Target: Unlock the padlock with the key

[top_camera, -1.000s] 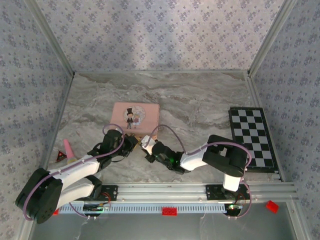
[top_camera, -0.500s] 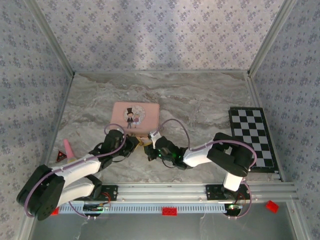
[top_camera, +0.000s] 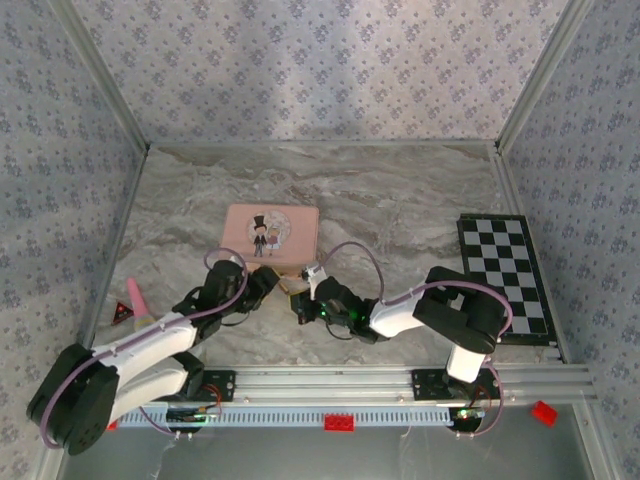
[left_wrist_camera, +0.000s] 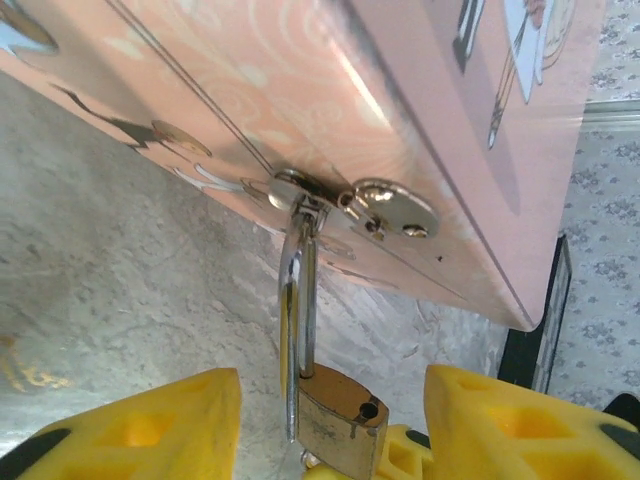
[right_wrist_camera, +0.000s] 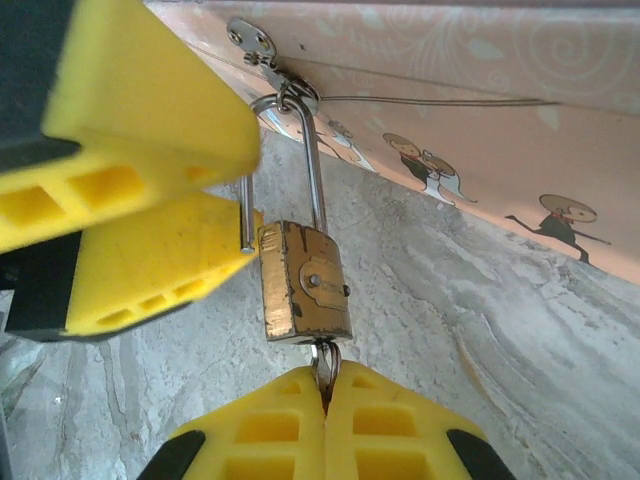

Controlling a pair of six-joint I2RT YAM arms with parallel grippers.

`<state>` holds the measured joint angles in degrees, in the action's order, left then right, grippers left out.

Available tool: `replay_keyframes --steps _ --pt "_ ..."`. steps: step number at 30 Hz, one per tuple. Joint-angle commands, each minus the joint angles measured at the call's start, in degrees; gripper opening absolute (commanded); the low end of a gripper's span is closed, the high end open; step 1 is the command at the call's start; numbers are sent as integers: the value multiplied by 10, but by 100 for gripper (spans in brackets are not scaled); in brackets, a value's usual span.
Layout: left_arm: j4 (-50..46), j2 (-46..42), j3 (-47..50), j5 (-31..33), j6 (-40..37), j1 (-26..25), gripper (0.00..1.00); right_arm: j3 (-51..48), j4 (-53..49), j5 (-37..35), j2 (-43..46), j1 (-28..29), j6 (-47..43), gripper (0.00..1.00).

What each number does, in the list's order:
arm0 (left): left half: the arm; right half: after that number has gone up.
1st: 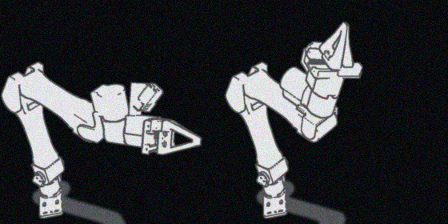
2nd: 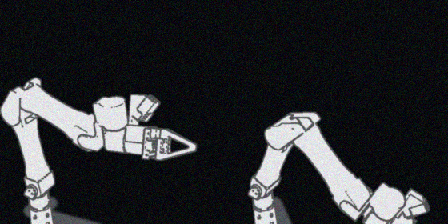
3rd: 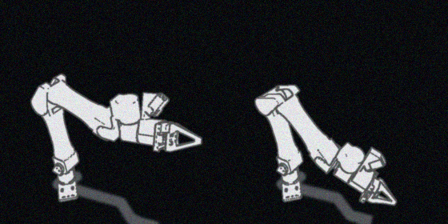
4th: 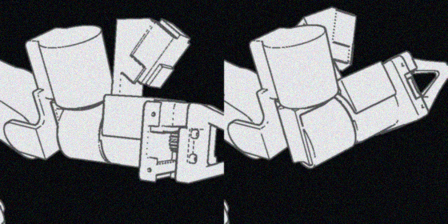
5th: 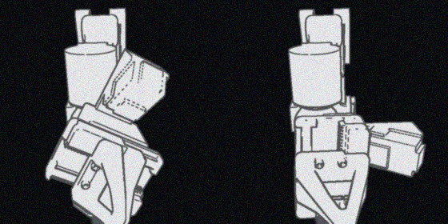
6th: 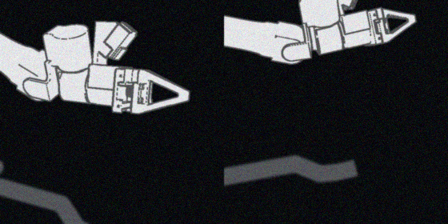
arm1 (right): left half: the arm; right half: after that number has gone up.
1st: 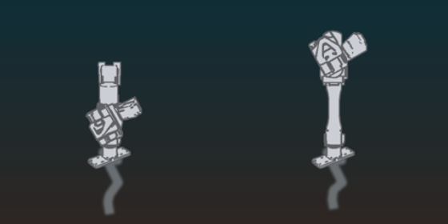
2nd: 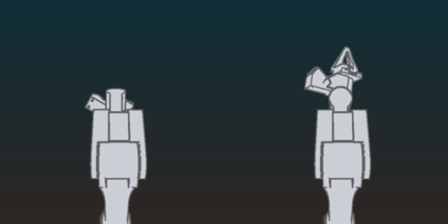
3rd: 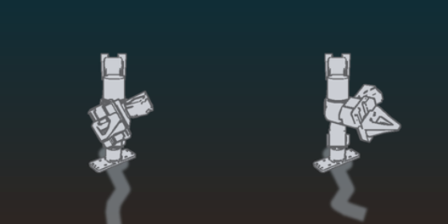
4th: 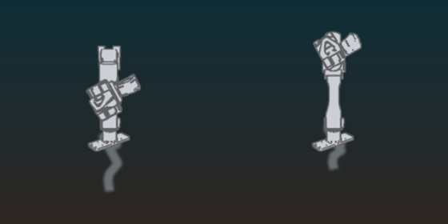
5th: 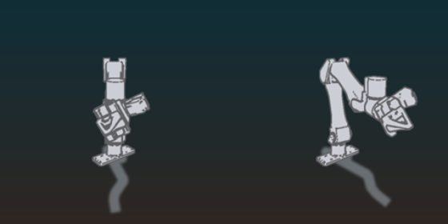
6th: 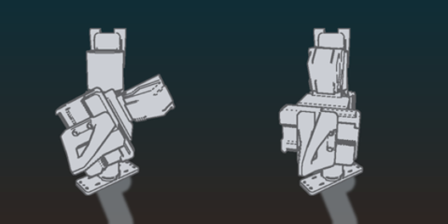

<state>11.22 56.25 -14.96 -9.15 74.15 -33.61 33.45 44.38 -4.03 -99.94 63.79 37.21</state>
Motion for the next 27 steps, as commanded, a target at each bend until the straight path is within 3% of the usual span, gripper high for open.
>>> replay_keyframes --steps 1,10,15,19,20,23,27 --pt "-44 -33 -4 10 -17 16 56 -15 22 -5 11 0 24 0" --pt "-127 -127 -5 23 -69 49 69 -65 64 -12 13 -16 69 0" --pt "-119 -128 -15 0 -104 51 71 -100 74 9 33 -74 68 0" --pt "-124 -119 -26 -4 -120 51 72 -91 33 15 64 -89 36 0" --pt "-133 -117 -31 -1 -126 50 72 -84 17 13 72 -84 21 2" --pt "-160 -121 -46 14 -151 52 72 -57 -47 -5 96 -61 -39 25" --pt "-219 -131 -82 29 -202 69 73 -13 -123 -29 120 -32 -115 37"
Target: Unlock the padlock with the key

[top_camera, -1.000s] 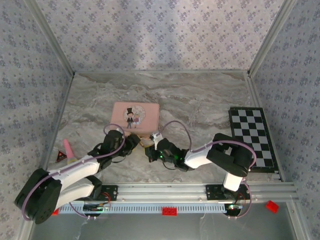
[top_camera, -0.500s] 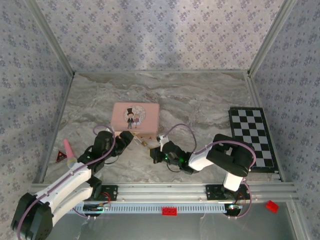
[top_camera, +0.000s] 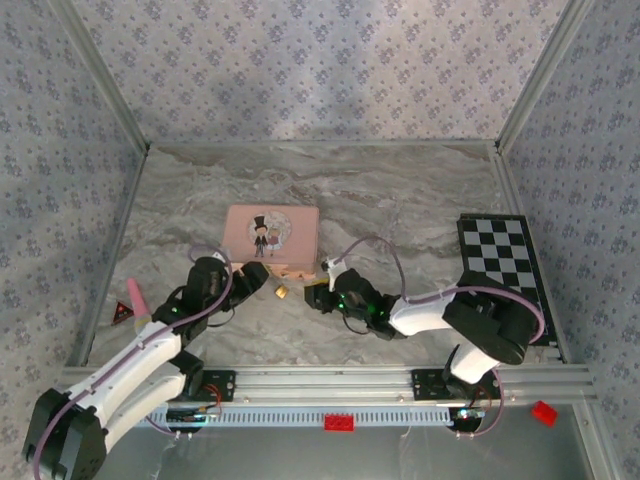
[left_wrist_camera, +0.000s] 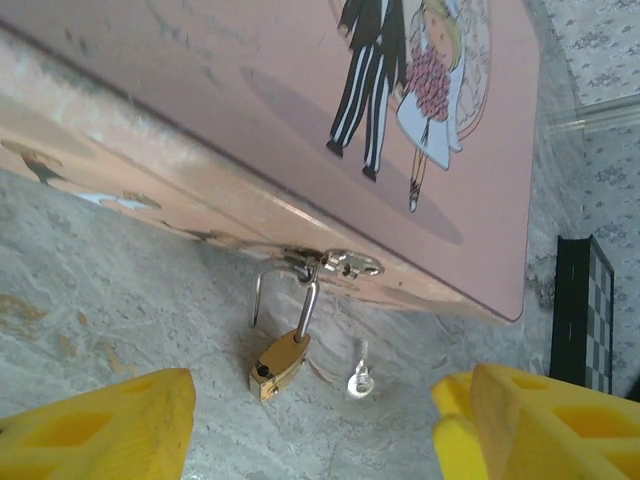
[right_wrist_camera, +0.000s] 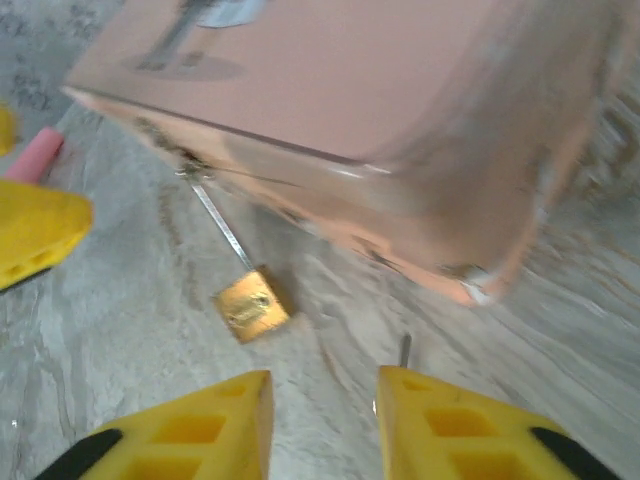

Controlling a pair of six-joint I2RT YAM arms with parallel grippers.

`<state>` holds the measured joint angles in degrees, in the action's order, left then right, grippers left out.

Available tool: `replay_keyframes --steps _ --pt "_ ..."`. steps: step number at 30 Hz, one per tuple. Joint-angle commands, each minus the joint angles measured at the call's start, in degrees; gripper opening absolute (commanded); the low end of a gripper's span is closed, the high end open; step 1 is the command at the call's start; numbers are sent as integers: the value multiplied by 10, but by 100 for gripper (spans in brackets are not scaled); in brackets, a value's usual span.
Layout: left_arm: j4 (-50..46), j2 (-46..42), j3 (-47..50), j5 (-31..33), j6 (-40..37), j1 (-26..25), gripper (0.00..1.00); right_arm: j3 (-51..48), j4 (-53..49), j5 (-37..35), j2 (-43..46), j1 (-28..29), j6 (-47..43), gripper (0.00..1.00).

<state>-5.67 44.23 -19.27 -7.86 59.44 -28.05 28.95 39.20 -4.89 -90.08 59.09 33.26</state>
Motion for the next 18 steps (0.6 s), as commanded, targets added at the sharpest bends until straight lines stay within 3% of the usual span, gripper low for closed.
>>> replay_keyframes --steps 1,9,18 --pt "-61 -14 -45 16 -65 22 73 40 -81 -17 21 17 -82 38" --pt "-81 -41 -41 -40 -89 118 73 116 -153 -20 -13 39 -122 42" --pt "-63 -12 -51 -58 -132 168 74 202 -186 -25 -102 40 -132 41"
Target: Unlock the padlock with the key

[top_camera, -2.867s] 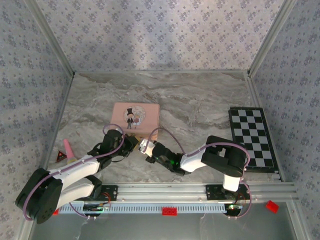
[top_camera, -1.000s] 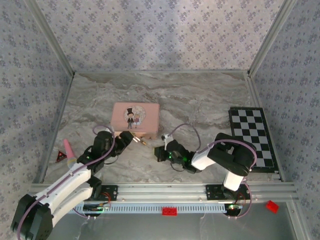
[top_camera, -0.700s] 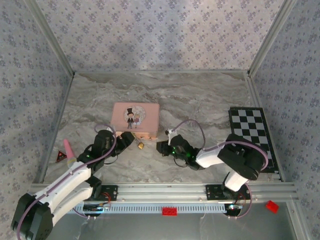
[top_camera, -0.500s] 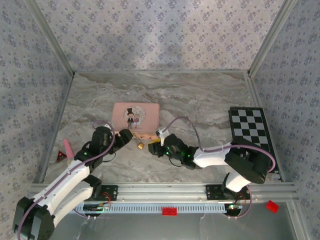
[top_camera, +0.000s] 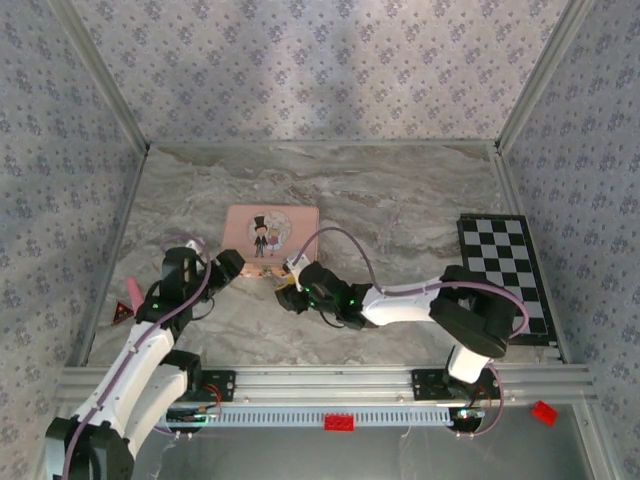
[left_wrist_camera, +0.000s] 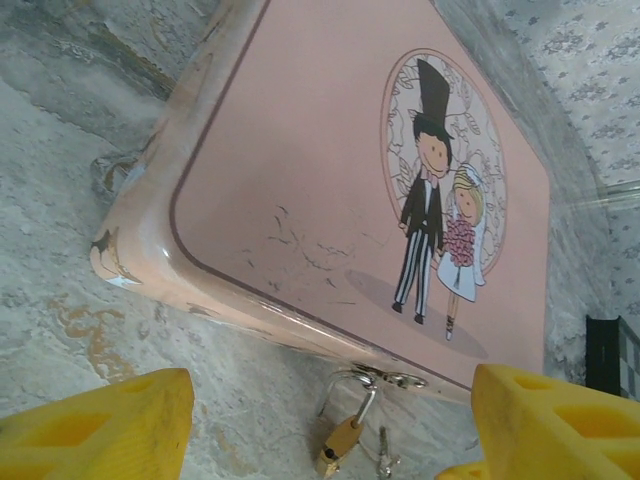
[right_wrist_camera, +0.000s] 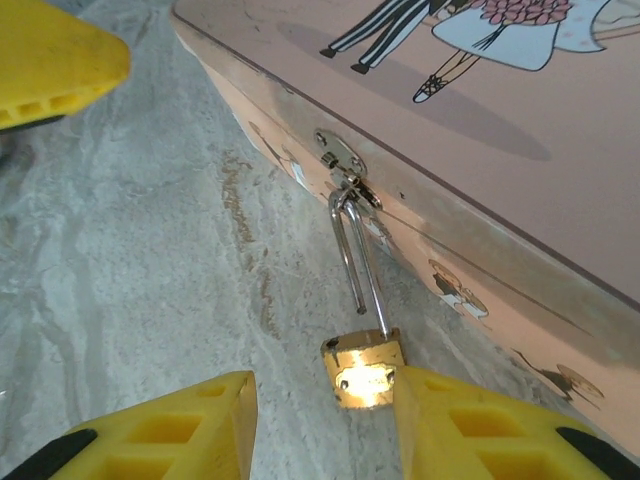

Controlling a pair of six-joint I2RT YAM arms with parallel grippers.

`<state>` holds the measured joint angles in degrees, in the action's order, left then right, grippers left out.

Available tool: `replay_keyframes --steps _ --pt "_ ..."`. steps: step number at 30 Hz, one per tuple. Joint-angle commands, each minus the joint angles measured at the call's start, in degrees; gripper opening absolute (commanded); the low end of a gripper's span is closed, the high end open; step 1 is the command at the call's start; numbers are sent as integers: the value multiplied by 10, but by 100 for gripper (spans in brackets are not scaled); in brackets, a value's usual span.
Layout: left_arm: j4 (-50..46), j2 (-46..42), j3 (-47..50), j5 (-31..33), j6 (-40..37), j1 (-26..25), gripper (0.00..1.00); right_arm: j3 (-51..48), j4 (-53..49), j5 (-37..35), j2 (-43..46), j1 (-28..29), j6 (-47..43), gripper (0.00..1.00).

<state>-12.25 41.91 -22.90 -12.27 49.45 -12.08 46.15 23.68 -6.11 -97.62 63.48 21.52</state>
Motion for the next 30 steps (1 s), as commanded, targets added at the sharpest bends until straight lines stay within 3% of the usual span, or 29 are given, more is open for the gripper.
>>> replay_keyframes --steps 1,25,30 --pt "3 20 -19 -15 -37 13 74 38 -32 -13 -38 -5 -16 41" --pt "46 116 -49 -8 -64 44 75 129 -30 45 -154 -66 -28 36" --pt "49 157 -74 -8 -76 65 75 127 -17 57 -157 -73 -3 22"
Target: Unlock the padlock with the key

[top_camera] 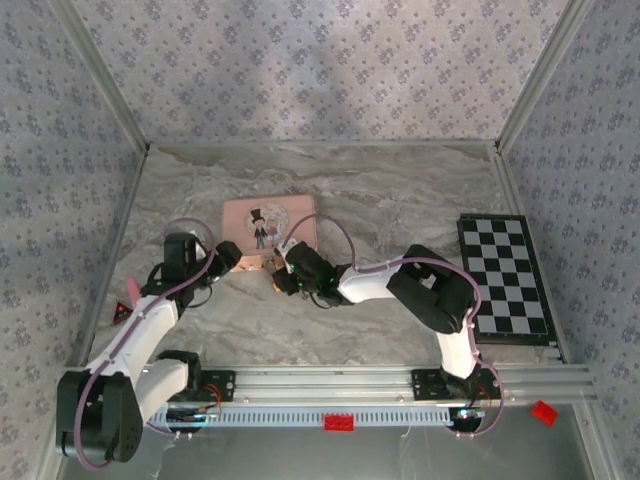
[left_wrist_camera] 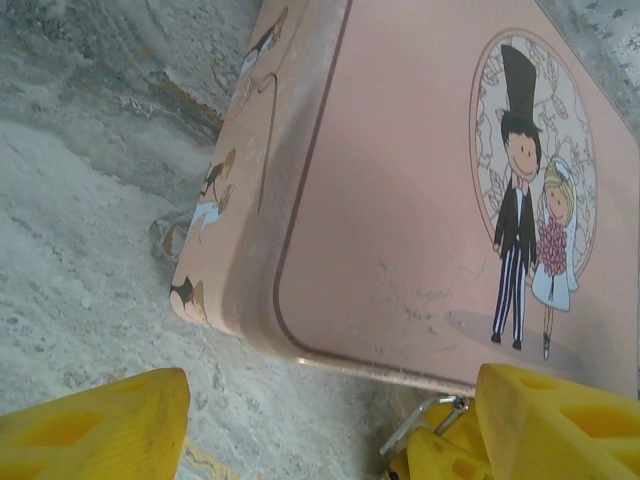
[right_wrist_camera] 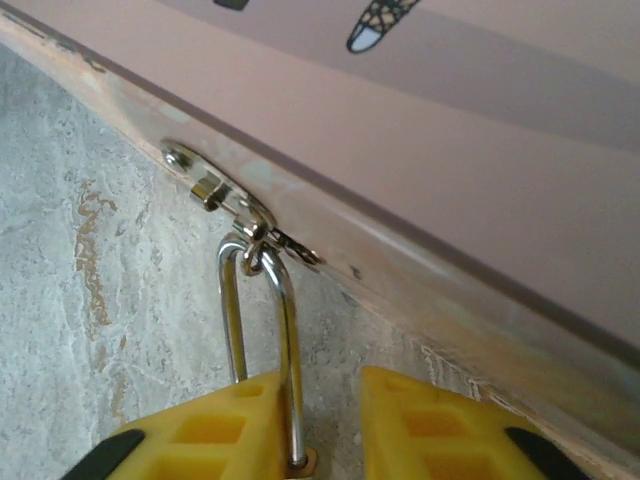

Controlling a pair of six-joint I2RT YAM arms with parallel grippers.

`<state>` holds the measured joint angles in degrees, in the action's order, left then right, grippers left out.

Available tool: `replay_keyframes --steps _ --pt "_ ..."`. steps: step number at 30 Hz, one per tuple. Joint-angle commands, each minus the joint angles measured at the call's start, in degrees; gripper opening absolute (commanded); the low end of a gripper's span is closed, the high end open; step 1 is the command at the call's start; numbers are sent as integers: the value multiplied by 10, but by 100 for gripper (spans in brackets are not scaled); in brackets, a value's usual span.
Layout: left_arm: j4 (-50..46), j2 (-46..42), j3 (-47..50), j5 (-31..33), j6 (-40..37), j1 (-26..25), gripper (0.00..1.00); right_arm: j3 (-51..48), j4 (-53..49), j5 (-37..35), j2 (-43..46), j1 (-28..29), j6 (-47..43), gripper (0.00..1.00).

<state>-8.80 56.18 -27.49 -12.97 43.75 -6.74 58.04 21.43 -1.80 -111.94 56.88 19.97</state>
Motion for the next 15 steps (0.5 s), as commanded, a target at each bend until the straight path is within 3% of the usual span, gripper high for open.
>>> replay_keyframes --steps 1,9,15 --pt "19 23 -33 -3 -20 18 76 5 12 20 -13 -10 23 19" --pt "55 90 -67 -12 -20 42 75 -26 93 36 -1 -17 118 6" --pt "87 155 -93 -32 -18 42 75 -47 147 -2 0 -10 202 0"
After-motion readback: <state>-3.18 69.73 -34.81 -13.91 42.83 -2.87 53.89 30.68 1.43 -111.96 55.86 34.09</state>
